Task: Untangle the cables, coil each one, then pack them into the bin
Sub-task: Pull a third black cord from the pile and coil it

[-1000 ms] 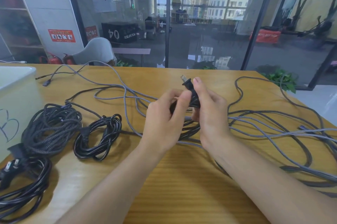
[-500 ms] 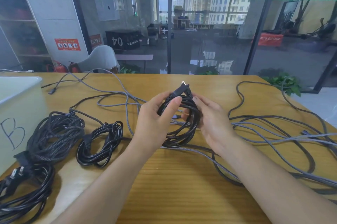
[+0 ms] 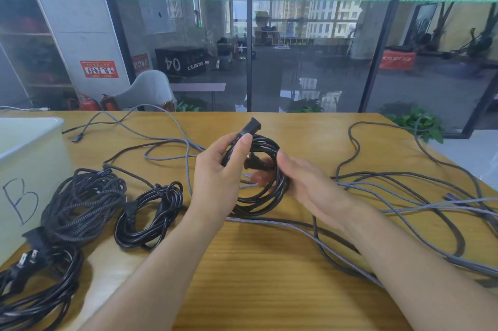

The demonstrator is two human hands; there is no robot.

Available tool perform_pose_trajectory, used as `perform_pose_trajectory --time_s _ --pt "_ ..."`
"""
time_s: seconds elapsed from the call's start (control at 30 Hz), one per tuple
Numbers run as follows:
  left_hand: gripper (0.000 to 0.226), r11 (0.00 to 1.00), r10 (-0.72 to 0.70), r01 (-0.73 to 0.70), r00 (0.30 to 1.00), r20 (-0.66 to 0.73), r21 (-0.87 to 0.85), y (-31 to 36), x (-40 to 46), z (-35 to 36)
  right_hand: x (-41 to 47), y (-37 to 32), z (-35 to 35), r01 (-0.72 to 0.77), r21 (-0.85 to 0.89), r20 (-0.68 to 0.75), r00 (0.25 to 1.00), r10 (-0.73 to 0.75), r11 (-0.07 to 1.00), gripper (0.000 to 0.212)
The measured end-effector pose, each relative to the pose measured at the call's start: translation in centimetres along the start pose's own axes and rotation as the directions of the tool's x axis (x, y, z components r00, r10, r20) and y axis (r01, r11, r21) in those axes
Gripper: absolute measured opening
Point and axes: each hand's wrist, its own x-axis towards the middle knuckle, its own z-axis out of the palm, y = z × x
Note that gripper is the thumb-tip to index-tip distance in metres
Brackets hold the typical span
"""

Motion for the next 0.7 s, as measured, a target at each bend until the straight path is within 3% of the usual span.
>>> perform_pose_trajectory --time_s 0.1,0.23,0.37,0.47,0.6,0.7 --pt "0.019 0.998 -0.045 0.044 0.999 -0.015 -0.038 -0.2 0.1 -0.1 0.0 0.1 -0.1 0.061 -0.056 0.033 0.998 -0.060 0.997 0.021" --pt "0.019 0.997 -0.051 0.052 0.999 0.007 -0.066 -0.2 0.1 0.2 0.2 0.7 0.8 0.140 -0.050 -0.051 0.988 -0.142 0.989 0.029" --pt "0.020 0.997 -0.048 0.047 0.999 -0.012 -0.055 -0.4 0.2 0.0 0.4 0.8 1.9 0.194 -0.137 -0.224 0.949 -0.221 0.971 0.011" --pt "0.023 0.999 -0.034 0.033 0.999 -0.020 -0.029 -0.7 0.3 -0.2 0.3 1.1 2.6 0.222 -0.252 -0.313 0.902 -0.296 0.942 0.018" --pt "0.024 0.999 -0.026 0.026 0.999 -0.034 -0.023 -0.7 0.5 -0.1 0.0 1.3 3.4 0.239 -0.522 -0.383 0.792 -0.475 0.819 0.026" --pt "0.023 0.999 -0.012 0.011 0.999 -0.032 -0.042 -0.6 0.5 0.0 0.0 1.7 3.5 0.271 -0.564 -0.393 0.743 -0.542 0.780 0.035"
